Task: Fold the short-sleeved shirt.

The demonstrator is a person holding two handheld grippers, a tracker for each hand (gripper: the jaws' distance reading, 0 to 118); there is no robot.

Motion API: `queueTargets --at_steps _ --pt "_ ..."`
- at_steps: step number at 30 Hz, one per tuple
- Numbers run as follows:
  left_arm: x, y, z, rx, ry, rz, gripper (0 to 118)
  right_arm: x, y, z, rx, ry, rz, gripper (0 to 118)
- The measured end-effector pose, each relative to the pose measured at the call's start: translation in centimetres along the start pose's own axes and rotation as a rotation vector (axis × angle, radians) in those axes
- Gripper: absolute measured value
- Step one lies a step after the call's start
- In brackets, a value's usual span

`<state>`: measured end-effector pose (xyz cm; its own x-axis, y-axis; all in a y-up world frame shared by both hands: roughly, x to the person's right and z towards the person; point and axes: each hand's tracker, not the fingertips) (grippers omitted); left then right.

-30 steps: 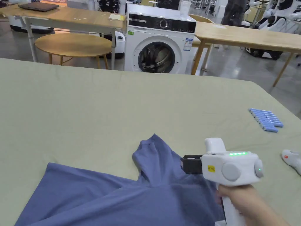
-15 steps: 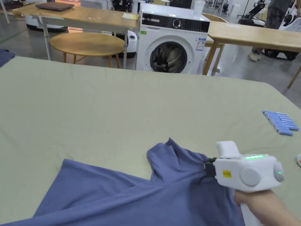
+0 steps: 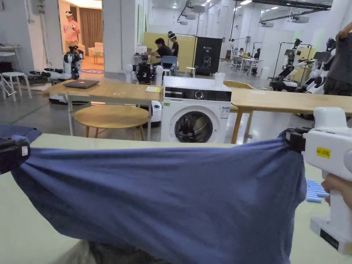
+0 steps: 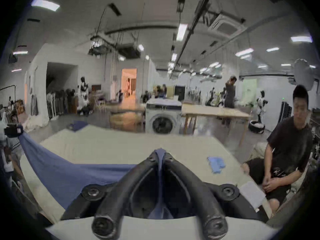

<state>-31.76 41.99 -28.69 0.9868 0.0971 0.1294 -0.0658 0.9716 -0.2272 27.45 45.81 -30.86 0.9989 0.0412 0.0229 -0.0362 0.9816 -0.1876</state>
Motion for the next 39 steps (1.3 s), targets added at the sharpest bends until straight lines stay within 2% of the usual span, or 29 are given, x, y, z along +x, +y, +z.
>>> queueTargets --at_steps 6,9,12,15,21,25,32,34,36,39 --pt "1.3 7.7 1.1 0.112 0.021 -0.045 2 0.6 7.9 4.2 0.118 -0.037 -0.013 2" --pt "0.7 10.9 0.7 0.128 0.031 -0.029 2 -0.2 10.7 4.7 0.175 -0.051 0.033 2" --pt "-0.3 13.3 -0.7 0.115 0.057 -0.029 2 -1.3 12.9 3.6 0.193 -0.056 0.037 2" --pt "-1.2 15.2 -2.9 0.116 0.078 -0.025 2 -2.6 14.2 1.0 0.217 -0.085 0.066 2" --pt "-1.9 18.6 -8.4 0.121 0.138 -0.005 2 -3.9 17.4 -6.9 0.202 -0.102 0.031 2" --pt "-2.2 20.8 -11.8 0.143 0.163 0.002 2 -4.9 20.0 -11.0 0.251 -0.117 0.067 2" --pt "-2.3 24.7 -19.1 0.164 0.192 -0.007 2 -4.6 24.2 -16.9 0.304 -0.120 0.067 2" --pt "-1.8 25.7 -21.2 0.199 0.200 -0.080 2 -4.2 25.0 -18.8 0.321 -0.123 0.062 2" --pt "-1.4 26.0 -23.7 0.205 0.196 -0.095 2 -3.9 25.3 -21.1 0.331 -0.145 0.082 2" --pt "-0.7 25.3 -26.7 0.202 0.184 -0.087 2 -3.3 24.5 -23.7 0.324 -0.160 0.063 2"
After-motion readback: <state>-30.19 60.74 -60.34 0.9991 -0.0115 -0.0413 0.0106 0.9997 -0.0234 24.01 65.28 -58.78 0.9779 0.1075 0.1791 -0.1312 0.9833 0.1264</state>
